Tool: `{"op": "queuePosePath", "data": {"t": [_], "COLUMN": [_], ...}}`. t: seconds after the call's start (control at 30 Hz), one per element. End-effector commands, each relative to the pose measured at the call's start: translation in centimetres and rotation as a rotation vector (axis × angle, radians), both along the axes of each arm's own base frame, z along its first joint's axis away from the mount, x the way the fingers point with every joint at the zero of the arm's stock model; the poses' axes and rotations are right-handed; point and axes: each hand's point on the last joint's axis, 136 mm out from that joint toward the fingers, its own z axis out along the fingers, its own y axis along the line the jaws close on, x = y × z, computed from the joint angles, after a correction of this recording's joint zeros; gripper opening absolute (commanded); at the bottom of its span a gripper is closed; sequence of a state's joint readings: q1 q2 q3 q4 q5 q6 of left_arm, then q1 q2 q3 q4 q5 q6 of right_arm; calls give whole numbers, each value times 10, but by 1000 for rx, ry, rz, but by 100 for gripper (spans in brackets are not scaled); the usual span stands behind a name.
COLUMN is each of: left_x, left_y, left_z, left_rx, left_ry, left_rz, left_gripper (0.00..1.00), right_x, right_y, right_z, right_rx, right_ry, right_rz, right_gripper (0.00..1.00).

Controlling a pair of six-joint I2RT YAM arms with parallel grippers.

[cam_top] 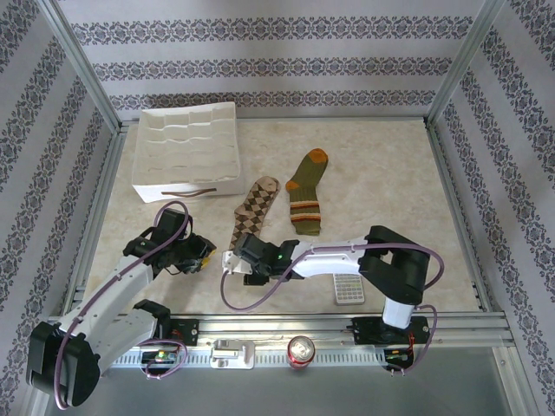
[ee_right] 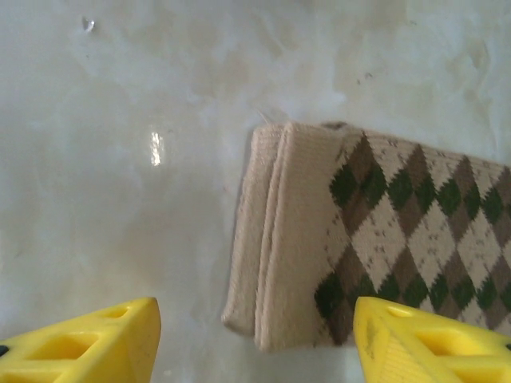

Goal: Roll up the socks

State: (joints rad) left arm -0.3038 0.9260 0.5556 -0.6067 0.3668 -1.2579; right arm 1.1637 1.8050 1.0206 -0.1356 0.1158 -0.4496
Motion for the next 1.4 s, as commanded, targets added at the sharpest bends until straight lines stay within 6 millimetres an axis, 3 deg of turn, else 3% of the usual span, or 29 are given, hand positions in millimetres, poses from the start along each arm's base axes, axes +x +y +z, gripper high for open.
{"op": "queuePosePath", "data": {"t": [0.0,0.2,0.43,0.57,0.7,0.9,1.37], "left_x": [-9,-10,-9,-8,-7,-6,-1], "left_y": [5,6,8,8,7,3,-18], "left_z": [-3,-1,1,0,-2,-6,-16], "left_rx": [9,12,11,6,1,-14,-189], "left_ry": [35,36,32,33,39,52,38], "left_rz": [-5,-17,-18,-18,-29,-42,35], "left_gripper": [28,28,27,27,26,26,27], "right_x": [14,27,19,13,3,-17,4], "right_y": [14,17,8,1,-3,-1,-2], "right_z": [0,-9,-15,-9,9,24,22], "right_rx": [-5,-15,-26,-22,19,100,201], "right_ry": [-65,-56,-11,13,61,299,798], "right_rz": [-1,-41,-56,-63,-87,-141,-329], "right_gripper": [60,40,19,8,5,3,4]}}
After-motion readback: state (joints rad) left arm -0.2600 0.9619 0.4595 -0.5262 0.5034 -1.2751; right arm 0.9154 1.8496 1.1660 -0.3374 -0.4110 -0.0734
